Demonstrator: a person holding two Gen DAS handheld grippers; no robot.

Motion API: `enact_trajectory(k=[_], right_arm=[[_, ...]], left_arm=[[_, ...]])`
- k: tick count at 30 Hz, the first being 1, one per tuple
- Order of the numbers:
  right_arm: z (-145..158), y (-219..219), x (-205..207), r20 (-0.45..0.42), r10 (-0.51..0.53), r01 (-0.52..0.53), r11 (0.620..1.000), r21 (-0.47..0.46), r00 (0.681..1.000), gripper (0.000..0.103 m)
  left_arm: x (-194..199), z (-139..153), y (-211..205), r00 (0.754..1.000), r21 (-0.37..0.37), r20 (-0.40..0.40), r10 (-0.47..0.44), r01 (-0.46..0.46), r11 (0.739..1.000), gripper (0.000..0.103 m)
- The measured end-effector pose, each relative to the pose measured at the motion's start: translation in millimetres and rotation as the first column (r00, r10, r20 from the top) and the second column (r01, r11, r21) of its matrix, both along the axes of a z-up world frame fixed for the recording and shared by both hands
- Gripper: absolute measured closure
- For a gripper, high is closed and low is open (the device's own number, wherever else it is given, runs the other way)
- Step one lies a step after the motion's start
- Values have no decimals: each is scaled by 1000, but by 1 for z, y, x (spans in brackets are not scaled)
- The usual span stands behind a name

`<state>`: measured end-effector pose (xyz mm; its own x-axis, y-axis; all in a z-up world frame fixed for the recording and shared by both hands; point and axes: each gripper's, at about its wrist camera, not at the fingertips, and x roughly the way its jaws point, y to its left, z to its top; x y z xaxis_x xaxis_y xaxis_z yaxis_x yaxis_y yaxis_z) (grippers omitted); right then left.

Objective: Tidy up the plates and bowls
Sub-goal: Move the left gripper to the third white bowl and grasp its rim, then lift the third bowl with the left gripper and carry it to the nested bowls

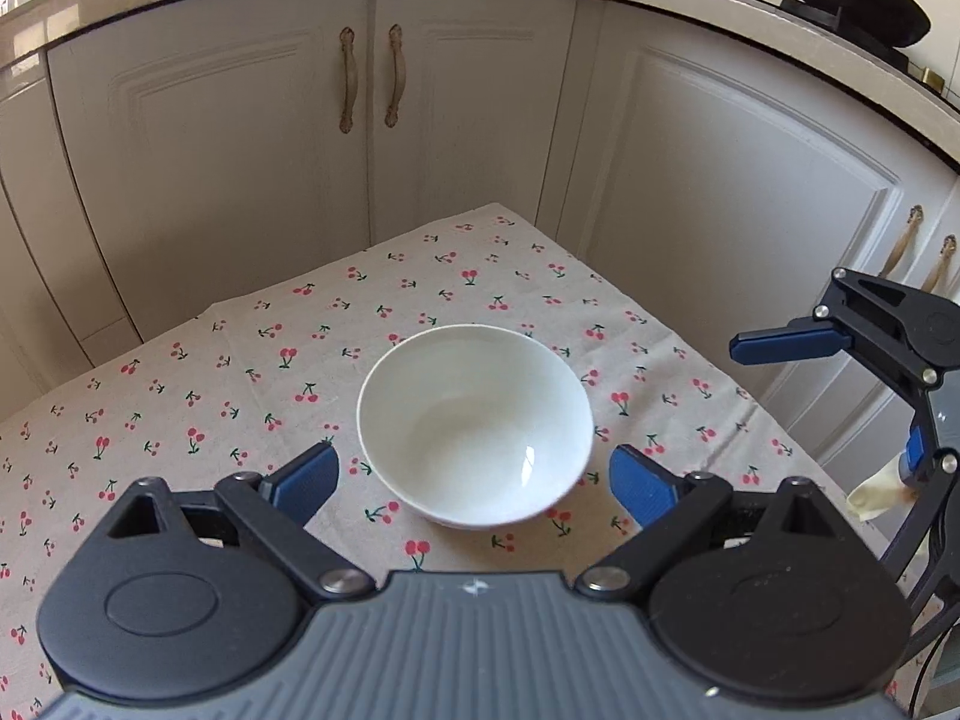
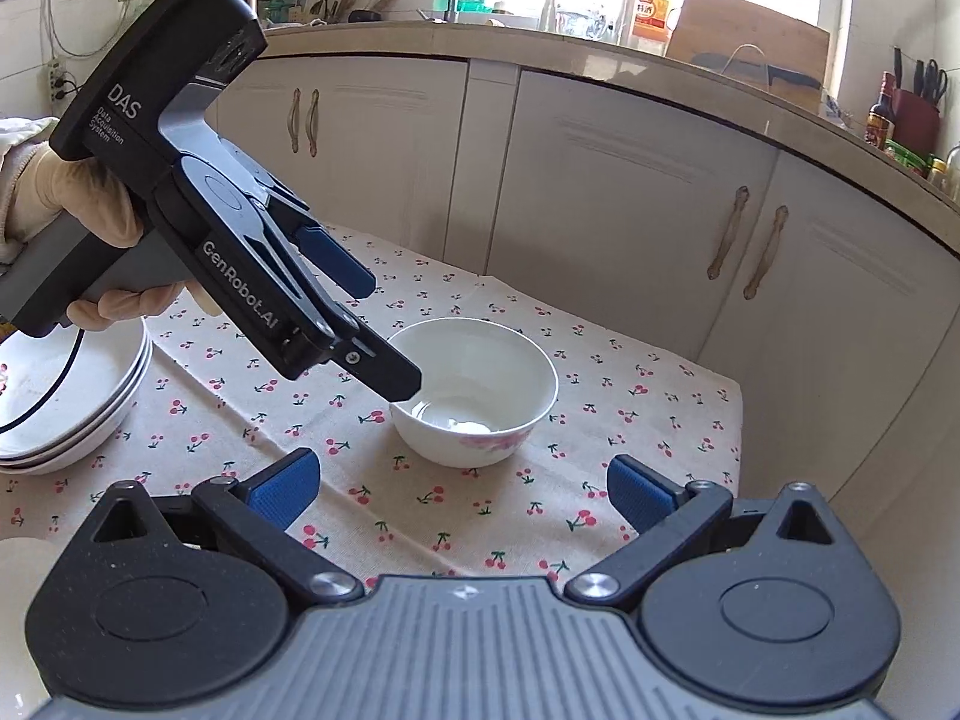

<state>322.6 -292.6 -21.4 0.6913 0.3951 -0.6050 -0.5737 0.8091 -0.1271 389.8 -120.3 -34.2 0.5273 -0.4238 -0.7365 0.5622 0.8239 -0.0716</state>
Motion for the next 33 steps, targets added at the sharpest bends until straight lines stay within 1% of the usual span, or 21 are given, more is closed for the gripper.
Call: enact_trajectory(k=[6,8,12,14,19,23,33], right_arm=[[-23,11,35,-25,47,-47,999,-5,999,0],[-29,13,44,-35,56,-56,998,-6,998,0],[-37,19,61,-58,55,-55,998,-1,997,0],[-40,20,66,-68,53,-54,999,-2,996,2],[-44,24,72,-76,61,-61,998,5,995,6],[-44,29,72,-76,73,-74,997,-10,994,12],[-44,30,75,-77,64,-65,998,-7,995,12]], left_arm=[[25,-18,-5,999,5,-35,14,-13,1000,9],[30,-22,-7,999,8,-44,13,-13,1000,13],[38,-27,-10,998,2,-55,7,-7,1000,17],[40,-29,-11,998,1,-58,5,-5,1000,19],[43,-32,-13,998,-2,-68,-8,8,1000,23],[46,-33,-13,997,-8,-71,-8,8,1000,26],[51,-34,-11,997,-17,-70,-19,18,1000,27]])
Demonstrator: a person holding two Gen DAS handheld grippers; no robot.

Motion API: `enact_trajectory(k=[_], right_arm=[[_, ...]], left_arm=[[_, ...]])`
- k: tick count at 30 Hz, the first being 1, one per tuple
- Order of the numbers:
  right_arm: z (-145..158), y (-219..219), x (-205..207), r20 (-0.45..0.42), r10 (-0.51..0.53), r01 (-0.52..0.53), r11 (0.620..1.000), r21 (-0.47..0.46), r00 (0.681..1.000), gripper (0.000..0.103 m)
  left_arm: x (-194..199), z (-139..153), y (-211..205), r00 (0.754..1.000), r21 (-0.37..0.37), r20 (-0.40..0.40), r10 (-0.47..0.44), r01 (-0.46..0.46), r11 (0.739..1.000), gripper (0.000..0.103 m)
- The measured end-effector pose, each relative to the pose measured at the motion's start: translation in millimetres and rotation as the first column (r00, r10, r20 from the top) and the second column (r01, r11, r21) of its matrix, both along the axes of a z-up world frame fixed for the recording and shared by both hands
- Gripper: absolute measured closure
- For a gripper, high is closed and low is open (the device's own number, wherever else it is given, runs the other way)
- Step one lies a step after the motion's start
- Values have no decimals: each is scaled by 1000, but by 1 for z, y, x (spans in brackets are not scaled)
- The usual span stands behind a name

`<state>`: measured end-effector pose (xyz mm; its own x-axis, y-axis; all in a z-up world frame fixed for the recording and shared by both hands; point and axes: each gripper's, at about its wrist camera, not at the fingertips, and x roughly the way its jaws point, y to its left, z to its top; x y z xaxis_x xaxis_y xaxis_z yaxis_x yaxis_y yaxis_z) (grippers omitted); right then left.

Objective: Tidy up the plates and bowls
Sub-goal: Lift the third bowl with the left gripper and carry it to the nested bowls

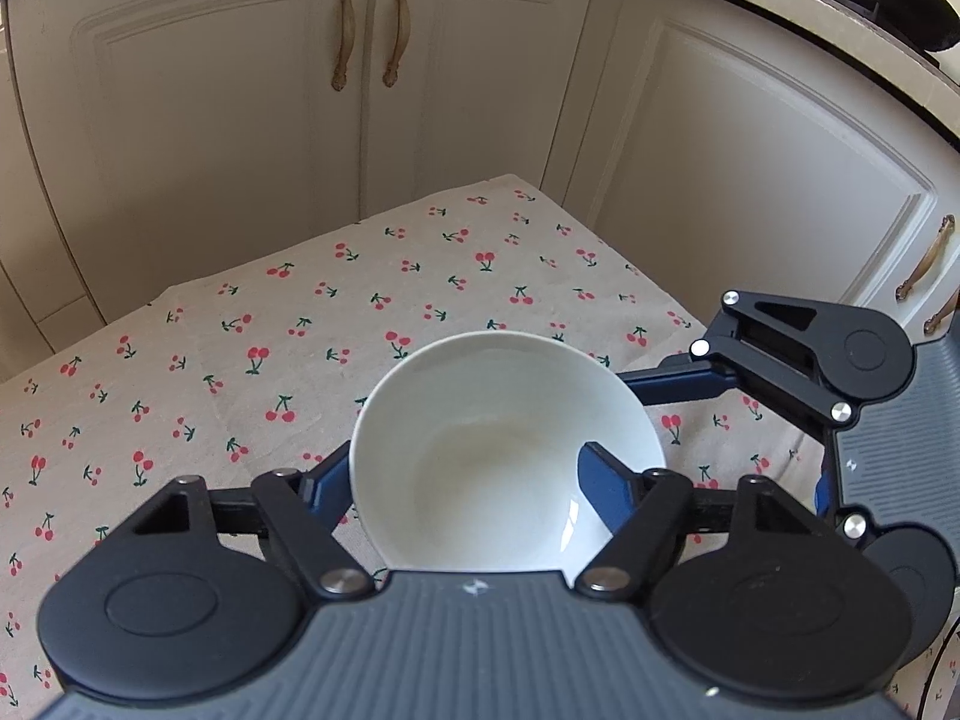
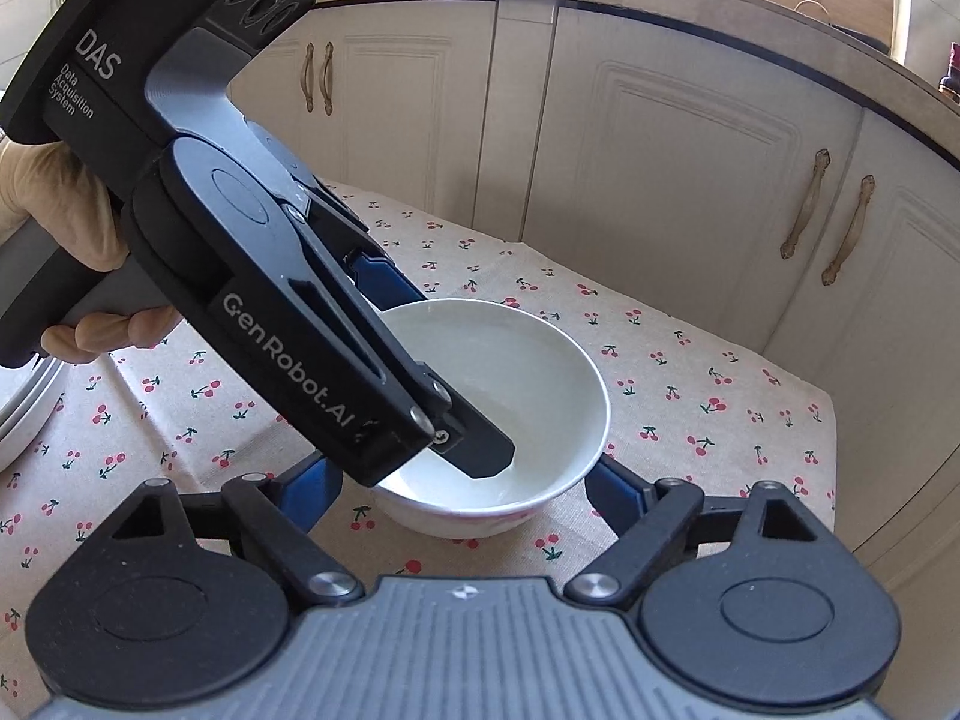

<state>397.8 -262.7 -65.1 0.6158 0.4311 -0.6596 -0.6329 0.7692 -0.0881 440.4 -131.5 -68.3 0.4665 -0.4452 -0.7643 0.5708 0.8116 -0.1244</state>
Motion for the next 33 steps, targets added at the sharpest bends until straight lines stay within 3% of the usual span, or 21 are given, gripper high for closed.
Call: enact_trajectory(k=[16,33], right_arm=[[7,2,-6,-11,-12,12,1000,1,1000,12],[55,6,-66,2,-18,18,1000,3,1000,12]], left_arm=[[-5,10,0,1000,-9,2,-22,22,1000,27],[-72,55,6,998,-28,39,-39,41,999,27]])
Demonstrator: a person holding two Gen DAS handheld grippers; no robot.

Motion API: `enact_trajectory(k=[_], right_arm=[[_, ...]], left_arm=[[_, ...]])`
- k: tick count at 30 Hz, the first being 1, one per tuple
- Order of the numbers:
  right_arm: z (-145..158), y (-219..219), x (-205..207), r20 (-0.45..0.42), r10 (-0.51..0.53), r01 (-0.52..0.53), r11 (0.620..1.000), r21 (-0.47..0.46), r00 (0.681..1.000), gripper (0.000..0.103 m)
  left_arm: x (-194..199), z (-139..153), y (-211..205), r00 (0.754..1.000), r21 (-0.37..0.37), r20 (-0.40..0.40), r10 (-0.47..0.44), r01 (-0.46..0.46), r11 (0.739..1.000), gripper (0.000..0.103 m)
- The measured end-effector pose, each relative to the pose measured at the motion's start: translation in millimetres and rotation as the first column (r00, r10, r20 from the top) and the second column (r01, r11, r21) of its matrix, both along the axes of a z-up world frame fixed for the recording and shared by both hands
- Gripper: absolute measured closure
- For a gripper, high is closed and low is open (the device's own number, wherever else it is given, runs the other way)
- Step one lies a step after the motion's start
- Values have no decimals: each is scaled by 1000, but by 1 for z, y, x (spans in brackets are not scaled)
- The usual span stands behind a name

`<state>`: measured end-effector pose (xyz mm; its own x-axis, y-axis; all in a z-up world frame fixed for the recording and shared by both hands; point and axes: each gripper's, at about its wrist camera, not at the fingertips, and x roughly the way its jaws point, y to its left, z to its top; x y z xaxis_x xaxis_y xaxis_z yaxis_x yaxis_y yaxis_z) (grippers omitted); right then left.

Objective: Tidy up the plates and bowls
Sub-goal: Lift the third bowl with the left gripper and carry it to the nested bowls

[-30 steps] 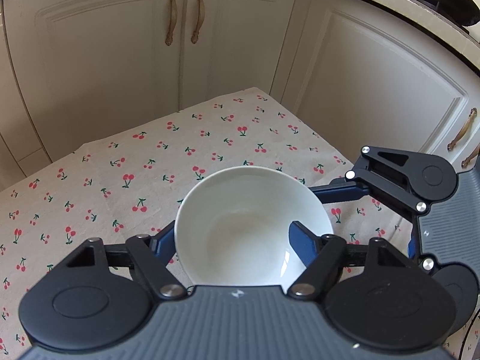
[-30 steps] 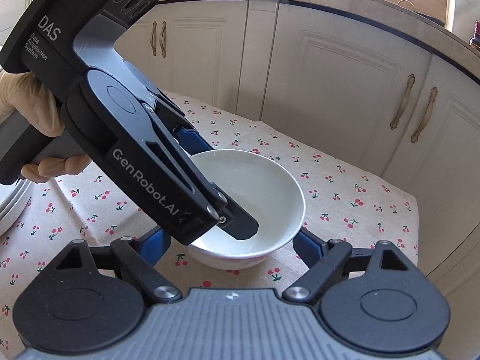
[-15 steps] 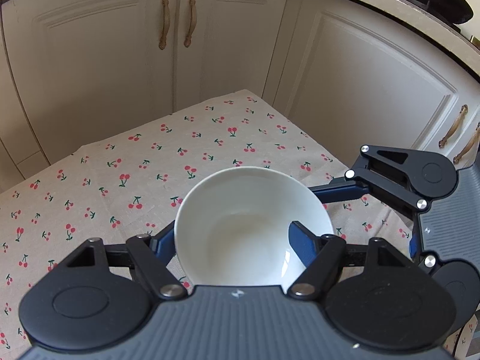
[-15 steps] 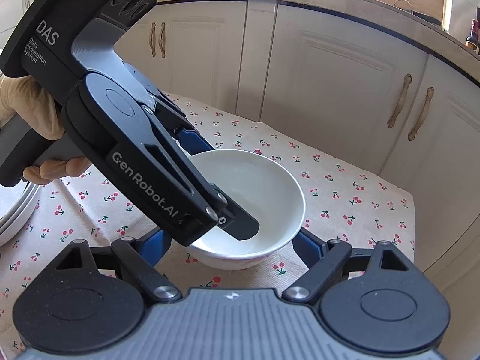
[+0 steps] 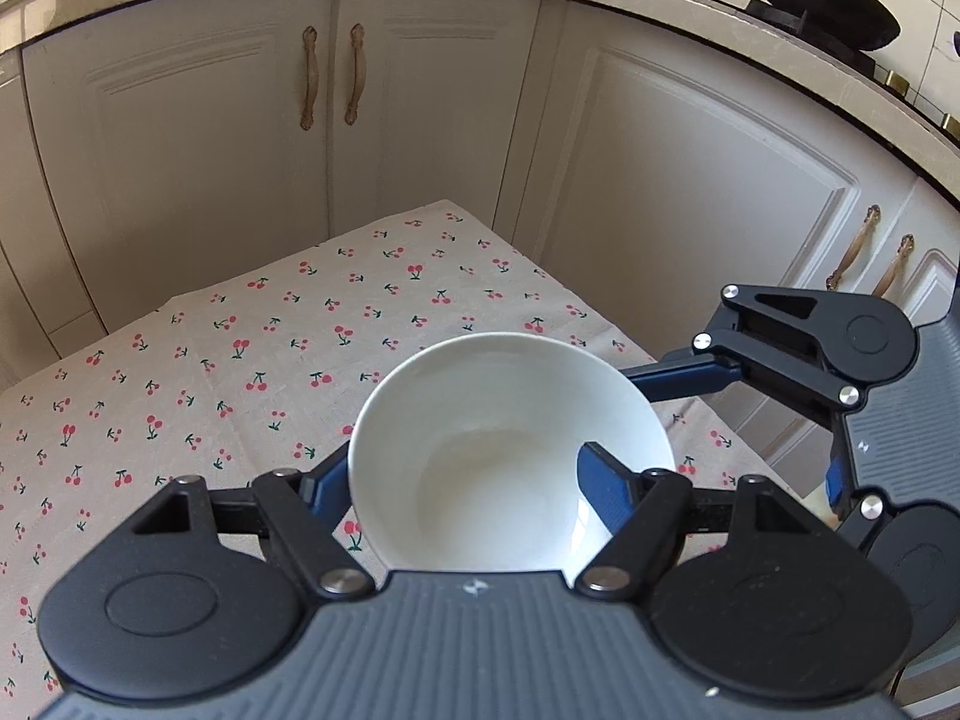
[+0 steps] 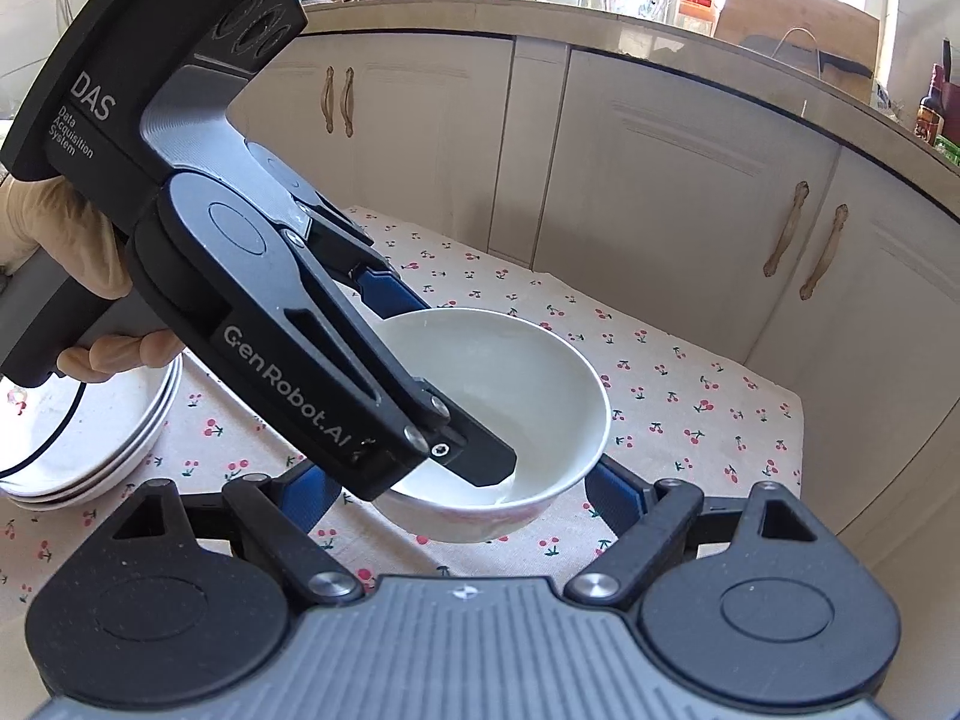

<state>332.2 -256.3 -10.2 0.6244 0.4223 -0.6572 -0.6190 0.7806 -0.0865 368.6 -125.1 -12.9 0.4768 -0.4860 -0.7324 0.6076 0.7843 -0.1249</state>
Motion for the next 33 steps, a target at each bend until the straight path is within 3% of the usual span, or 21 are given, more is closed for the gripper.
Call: enact_trajectory(k=[18,33], right_arm=[[33,10,-85,17,-10,10,1000,-17,1000,12],[38,14,-145,14,11,-10,999,-32,1000,12]], left_arm=[[-88,32,13,999,-14,36,-16,16,1000,27],[-149,42,21,999,-8,31,-27,27,1000,27]])
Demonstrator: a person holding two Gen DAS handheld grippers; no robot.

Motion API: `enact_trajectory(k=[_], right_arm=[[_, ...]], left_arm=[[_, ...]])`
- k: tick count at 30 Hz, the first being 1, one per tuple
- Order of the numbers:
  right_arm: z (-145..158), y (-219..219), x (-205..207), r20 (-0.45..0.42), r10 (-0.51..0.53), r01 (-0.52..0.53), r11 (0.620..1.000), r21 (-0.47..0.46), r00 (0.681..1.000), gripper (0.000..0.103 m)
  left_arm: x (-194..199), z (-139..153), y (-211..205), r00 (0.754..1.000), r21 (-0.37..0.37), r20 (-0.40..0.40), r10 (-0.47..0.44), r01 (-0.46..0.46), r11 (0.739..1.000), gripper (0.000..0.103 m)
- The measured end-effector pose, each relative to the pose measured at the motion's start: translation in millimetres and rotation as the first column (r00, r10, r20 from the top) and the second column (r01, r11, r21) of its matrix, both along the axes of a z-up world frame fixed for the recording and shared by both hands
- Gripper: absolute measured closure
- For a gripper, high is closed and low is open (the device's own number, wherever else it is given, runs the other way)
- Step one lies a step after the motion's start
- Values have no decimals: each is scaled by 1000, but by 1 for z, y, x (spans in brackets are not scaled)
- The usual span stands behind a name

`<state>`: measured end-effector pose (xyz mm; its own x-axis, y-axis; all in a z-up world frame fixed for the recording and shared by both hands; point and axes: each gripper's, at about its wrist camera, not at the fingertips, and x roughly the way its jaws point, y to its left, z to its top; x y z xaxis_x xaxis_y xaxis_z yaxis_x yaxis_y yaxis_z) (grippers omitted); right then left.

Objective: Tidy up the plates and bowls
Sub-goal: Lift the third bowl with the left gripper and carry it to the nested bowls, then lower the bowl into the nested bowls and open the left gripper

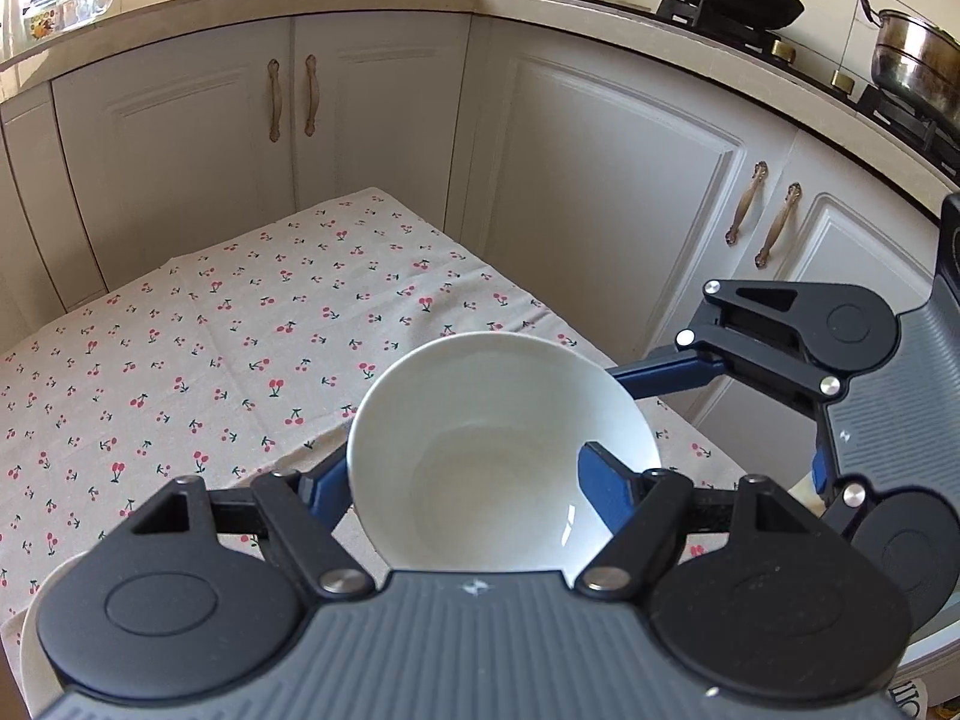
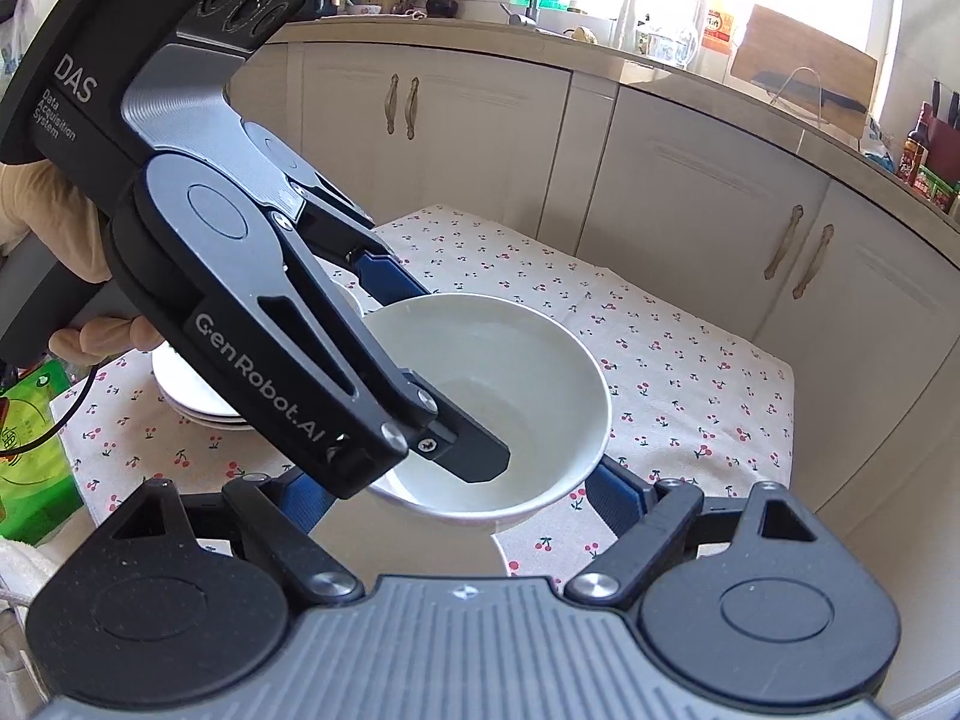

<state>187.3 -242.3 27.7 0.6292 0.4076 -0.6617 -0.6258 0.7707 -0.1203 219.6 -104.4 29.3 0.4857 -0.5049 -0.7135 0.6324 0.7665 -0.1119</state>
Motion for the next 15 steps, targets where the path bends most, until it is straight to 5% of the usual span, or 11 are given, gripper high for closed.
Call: enact_trajectory(k=[15], right_arm=[[-16,-10,-36,-51,-35,36,999,17,998,12]], left_arm=[[-27,-17,-10,998,4,-26,-53,53,999,26]])
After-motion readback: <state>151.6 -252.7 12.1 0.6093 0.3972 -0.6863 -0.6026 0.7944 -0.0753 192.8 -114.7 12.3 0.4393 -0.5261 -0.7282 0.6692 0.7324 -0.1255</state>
